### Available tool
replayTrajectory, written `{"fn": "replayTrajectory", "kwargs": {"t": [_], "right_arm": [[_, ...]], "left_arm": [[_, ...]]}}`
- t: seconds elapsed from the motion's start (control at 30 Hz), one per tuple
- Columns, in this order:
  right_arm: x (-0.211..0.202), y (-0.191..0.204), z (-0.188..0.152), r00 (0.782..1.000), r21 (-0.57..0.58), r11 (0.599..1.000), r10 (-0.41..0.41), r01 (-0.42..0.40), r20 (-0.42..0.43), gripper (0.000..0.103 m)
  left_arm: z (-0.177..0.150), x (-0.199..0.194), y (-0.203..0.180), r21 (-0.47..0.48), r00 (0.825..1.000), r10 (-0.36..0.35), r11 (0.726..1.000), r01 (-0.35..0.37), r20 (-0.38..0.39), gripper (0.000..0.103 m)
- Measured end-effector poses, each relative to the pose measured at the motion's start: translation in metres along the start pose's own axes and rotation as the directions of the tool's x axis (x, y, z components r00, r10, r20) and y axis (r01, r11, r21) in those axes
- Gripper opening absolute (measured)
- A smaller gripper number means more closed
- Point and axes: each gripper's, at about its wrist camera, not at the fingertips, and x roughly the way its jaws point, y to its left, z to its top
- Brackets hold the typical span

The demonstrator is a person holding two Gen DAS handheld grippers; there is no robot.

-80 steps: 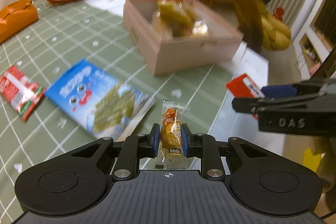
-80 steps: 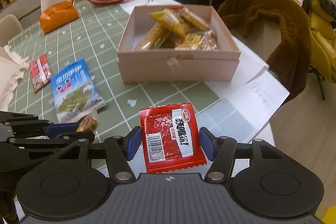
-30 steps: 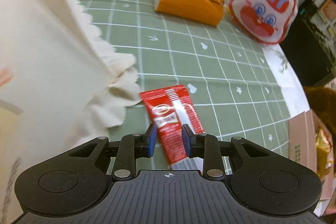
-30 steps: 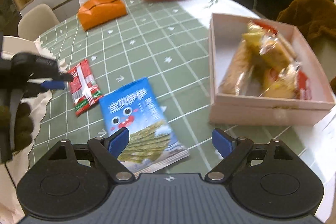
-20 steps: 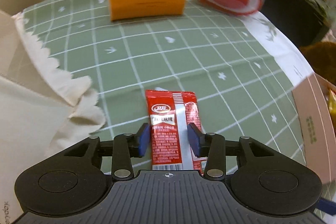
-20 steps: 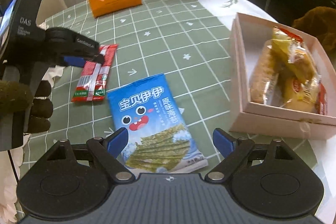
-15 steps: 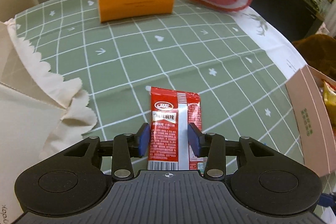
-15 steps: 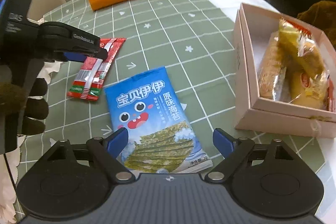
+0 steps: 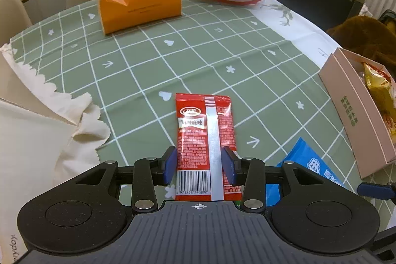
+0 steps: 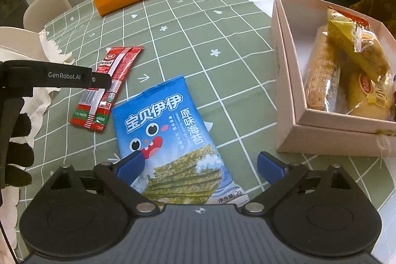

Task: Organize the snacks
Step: 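Grasp the long red stick packet with the left tool, then grasp the blue seaweed packet with the right tool while the left tool holds the red stick packet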

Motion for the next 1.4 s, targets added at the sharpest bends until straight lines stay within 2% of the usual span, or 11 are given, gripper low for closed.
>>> {"fn": "replayTrajectory", "kwargs": {"t": [0.33, 0.43, 0.6, 0.67, 0.73, 0.77, 0.97, 1.2, 1.27, 1.33, 1.4], "right_arm": [[0.003, 0.0, 0.0, 1.0, -0.004, 1.0, -0.004, 0.004, 0.004, 0.103], [0.003, 0.001, -0.001, 1.0, -0.005, 1.0, -0.01, 0.01, 0.01, 0.103], [0.002, 0.001, -0.005, 0.999, -0.005, 1.0, -0.011, 0.011, 0.033, 0.103], [0.002, 0.001, -0.006, 0.999, -0.005, 1.0, -0.008, 0.008, 0.045, 0.103], [0.001, 0.0, -0.008, 0.998, -0.01, 1.0, -0.005, 0.005, 0.055, 0.103], [0.001, 0.0, -0.008, 0.998, -0.015, 1.0, -0.003, 0.004, 0.059, 0.103], [0.0, -0.002, -0.012, 0.997, -0.037, 0.999, 0.013, -0.01, 0.077, 0.103], [0.0, -0.001, -0.013, 0.996, -0.042, 0.999, 0.012, -0.009, 0.089, 0.103], [0.001, 0.0, -0.011, 0.996, -0.047, 0.999, 0.012, -0.008, 0.084, 0.103], [0.001, 0.003, -0.009, 0.997, -0.053, 0.999, 0.008, -0.004, 0.074, 0.103], [-0.001, 0.008, -0.007, 0.997, -0.067, 0.998, -0.012, 0.017, 0.075, 0.103]], "left_arm": [[0.003, 0.003, 0.002, -0.007, 0.999, -0.049, 0.999, 0.049, -0.017, 0.045], [0.005, -0.005, 0.008, -0.046, 0.996, -0.082, 0.995, 0.084, 0.041, 0.045], [0.007, 0.002, -0.013, 0.083, 0.997, -0.076, 0.994, 0.077, -0.01, 0.046], [0.005, 0.006, -0.029, 0.174, 0.999, -0.033, 0.984, 0.035, -0.011, 0.053], [0.005, 0.009, -0.038, 0.216, 0.999, -0.036, 0.976, 0.042, -0.032, 0.076], [0.007, 0.011, -0.04, 0.218, 0.998, -0.045, 0.974, 0.054, -0.042, 0.079], [0.01, 0.012, -0.023, 0.145, 1.0, 0.024, 0.989, -0.022, -0.017, 0.072], [0.01, 0.024, -0.019, 0.126, 0.999, 0.021, 0.992, -0.017, -0.034, 0.084], [0.012, 0.026, -0.022, 0.129, 0.999, 0.013, 0.992, -0.007, -0.044, 0.08], [0.011, 0.018, -0.019, 0.136, 0.999, 0.008, 0.991, -0.004, -0.032, 0.055], [0.005, 0.011, -0.014, 0.108, 0.999, -0.025, 0.994, 0.03, -0.044, 0.054]]}}
